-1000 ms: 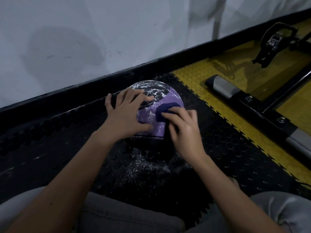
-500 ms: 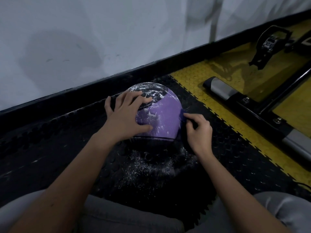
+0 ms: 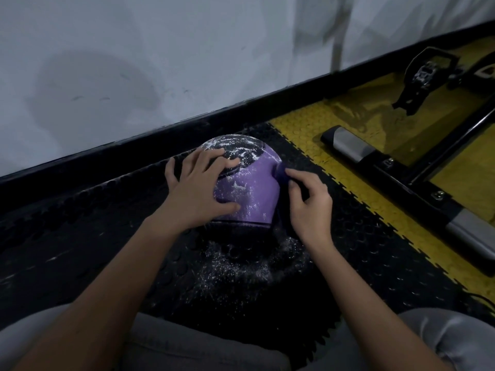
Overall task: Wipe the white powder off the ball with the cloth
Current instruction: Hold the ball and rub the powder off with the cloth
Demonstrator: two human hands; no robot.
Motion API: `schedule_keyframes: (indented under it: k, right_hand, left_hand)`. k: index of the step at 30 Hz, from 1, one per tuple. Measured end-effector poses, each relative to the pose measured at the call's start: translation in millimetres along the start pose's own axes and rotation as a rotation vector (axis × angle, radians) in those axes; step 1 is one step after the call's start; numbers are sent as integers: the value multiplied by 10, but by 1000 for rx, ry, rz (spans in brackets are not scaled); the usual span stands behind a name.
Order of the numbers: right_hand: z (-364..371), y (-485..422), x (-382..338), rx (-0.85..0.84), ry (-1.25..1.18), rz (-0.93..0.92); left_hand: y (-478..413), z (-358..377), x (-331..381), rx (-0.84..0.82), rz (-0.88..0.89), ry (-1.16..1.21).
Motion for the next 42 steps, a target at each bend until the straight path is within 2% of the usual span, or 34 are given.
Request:
schedule_keyframes:
  k: [2,5,7,9,11,12,16,17,19,22,23,24,27,28,30,33,35,38,40,42]
  right_hand:
    - [83,29,-1,-20,29,-40]
    - [100,-57,504,-78,4,288]
    - [67,-55,621,-61,-21,377]
    - [24,-53,332,-18,-68,239]
    - [57,-10,12,-22,-30,47]
    - [86,12,-4,-29,-7,11]
    - [53,-26,388,-41,-5,247]
    - [13,-26,360,-18,4,230]
    - [-21,14,97,13,-11,80]
    - [125,223,-285,-50,57,-198]
    - [163,270,-260,-51,101,-235]
    - [162,262,-171,-32,119,-218]
    - [-20,91,166,81,96,-12]
    - [-68,75,146,114,102,-12]
    - [-35,153,-110,104,111,-153]
    - [229,437,-374,-51,191,-390]
    - [245,408,-258,-61,221,-361]
    - [41,238,-115,58,236,-256]
    - [47,295,-268,68,248,-335]
    - [207,462,-427,-4,272,-475]
  left_hand:
    - [-1,4,-1,1,1,-5]
    - [-9,3,-2,4,3,2]
    - [-9,0,1,5,6,6]
    - [-2,0,1,9,7,11]
    - [5,-4,-3,16,5,6]
    - [5,-5,-2,16,3,4]
    - [-2,-7,3,14,2,14]
    - [-3,-3,8,11,4,15]
    - [-1,-2,4,13,3,15]
    - [7,-7,-7,17,-2,6]
    - [4,-10,-9,20,-1,8]
    - [3,-12,-10,18,0,9]
    - [2,3,0,7,12,22]
    - [0,4,5,6,16,25]
    - [-2,5,-4,15,14,26]
    - [0,4,-5,22,14,21]
    - [-4,13,-8,19,15,34]
    - [-12,18,-3,19,25,49]
    - [-20,16,-3,18,23,48]
    - [-14,8,-11,17,12,35]
Point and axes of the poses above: each hand's wrist, its own y-axis away from the middle knuckle, its own z-axis out of the palm, x = y × z, the point moved 9 cm from there along -y, towards the middle knuckle, and after that the axes turned 11 degrees about z, right-handed, at the moved point
